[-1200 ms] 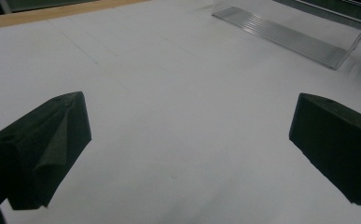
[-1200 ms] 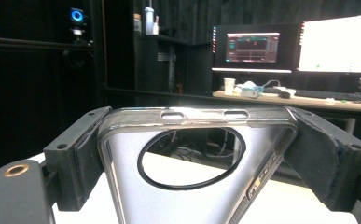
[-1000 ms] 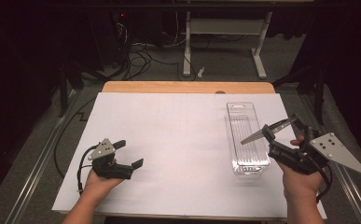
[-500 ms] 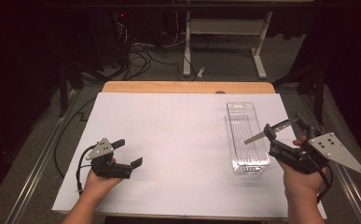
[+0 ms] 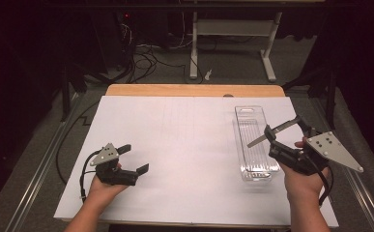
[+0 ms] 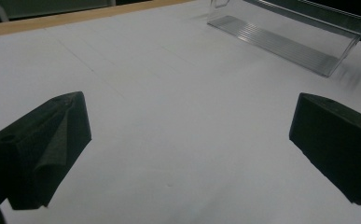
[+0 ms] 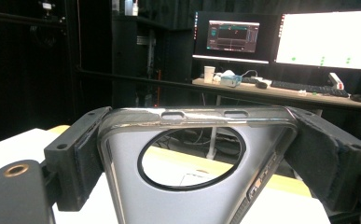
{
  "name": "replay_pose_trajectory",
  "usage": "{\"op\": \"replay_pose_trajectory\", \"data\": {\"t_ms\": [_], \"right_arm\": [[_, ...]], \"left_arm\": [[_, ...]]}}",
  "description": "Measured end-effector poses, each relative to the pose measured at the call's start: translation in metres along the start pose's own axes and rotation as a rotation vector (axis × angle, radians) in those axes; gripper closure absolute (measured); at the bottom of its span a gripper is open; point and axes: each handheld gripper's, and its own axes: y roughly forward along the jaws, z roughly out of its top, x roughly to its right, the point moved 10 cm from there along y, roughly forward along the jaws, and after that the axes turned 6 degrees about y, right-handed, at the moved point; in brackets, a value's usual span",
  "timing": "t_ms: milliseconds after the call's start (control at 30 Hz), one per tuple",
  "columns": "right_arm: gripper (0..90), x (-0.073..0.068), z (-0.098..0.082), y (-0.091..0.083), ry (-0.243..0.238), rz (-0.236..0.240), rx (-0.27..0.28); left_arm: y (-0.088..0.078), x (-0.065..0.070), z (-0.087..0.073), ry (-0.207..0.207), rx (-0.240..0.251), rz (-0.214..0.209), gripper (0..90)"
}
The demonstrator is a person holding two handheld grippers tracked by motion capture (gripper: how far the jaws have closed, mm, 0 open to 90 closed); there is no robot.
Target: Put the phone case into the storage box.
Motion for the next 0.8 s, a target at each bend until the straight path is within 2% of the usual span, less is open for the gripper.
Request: {"op": "replay_pose_trajectory", "data": {"t_ms": [367, 800], "right_arm": [[13.2, -0.001, -0.002, 0.018, -0.02, -0.045, -0.028], [13.1, 0.001, -0.001, 0.036, -0.009, -0.085, -0.057]], "left_arm": [[-0.001, 0.001, 0.001, 0.0, 0.007, -0.006, 0.1], [0.0, 0.003, 0.002, 0.006, 0.006, -0.009, 0.1]]}}
